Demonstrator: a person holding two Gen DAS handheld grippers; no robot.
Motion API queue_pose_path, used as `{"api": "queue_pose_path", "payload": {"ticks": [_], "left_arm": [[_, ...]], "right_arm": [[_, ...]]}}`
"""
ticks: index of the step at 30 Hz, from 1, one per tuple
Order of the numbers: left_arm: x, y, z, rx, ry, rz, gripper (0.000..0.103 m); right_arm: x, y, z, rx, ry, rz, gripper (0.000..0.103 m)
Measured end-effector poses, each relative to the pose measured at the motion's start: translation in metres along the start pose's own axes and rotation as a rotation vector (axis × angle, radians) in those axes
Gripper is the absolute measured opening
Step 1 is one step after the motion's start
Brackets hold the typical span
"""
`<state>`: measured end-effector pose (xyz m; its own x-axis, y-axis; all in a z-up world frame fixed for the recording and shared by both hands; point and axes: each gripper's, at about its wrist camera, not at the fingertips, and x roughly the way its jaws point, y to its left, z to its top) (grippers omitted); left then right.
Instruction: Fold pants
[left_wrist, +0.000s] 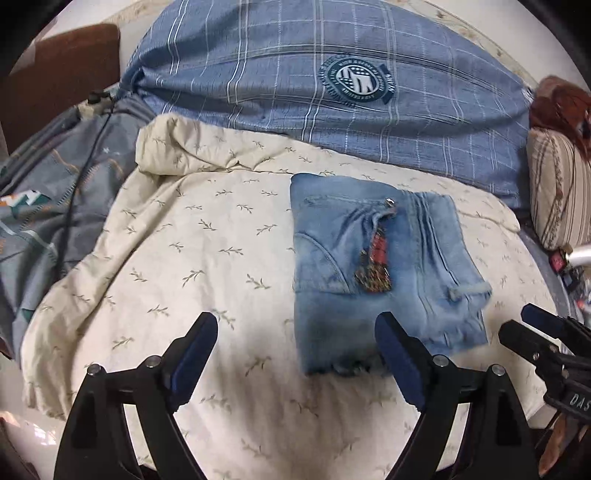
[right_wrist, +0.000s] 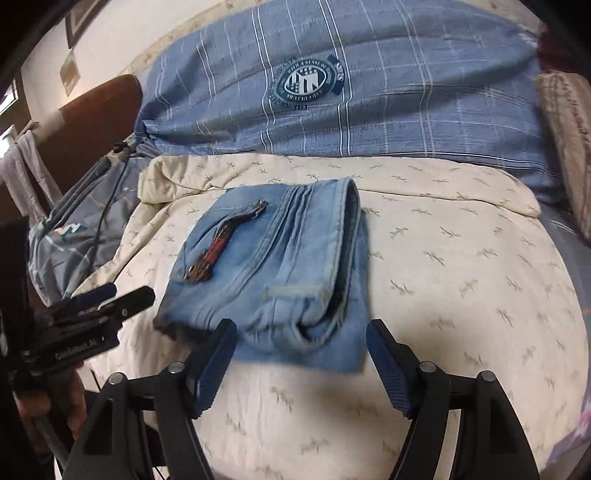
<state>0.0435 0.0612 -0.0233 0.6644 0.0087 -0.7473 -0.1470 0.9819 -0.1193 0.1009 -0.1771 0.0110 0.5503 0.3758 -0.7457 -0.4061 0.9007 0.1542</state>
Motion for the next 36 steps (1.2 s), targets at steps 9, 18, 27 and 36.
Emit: {"api": "queue_pose_path", "payload": {"ticks": [9,18,27,36], "left_arm": [[-0.031,-0.011,-0.025,0.022,-0.016,0.039,0.088],[-0.050,-0.016,-0.025,0.035,-0.047,0.052,0.088],[-0.070,-0.027,-0.016,0.017,-0.093,0.003,0.094],[-0.073,-0.029,-0.016,0.022,-0.099,0.014,0.095]], "right_arm": [[-0.025,0.005,-0.028,-0.045,-0.058,-0.055,0.075],[-0.032,0.012,-0.027,-0.072,-0.057,-0.072,0.075],[-0.049,0.006,-0.024,-0.068,-0.069,-0.105,0.075],[-0.057,0.007,-0.022,-0.071,-0.075,-0.112,0.076]]}}
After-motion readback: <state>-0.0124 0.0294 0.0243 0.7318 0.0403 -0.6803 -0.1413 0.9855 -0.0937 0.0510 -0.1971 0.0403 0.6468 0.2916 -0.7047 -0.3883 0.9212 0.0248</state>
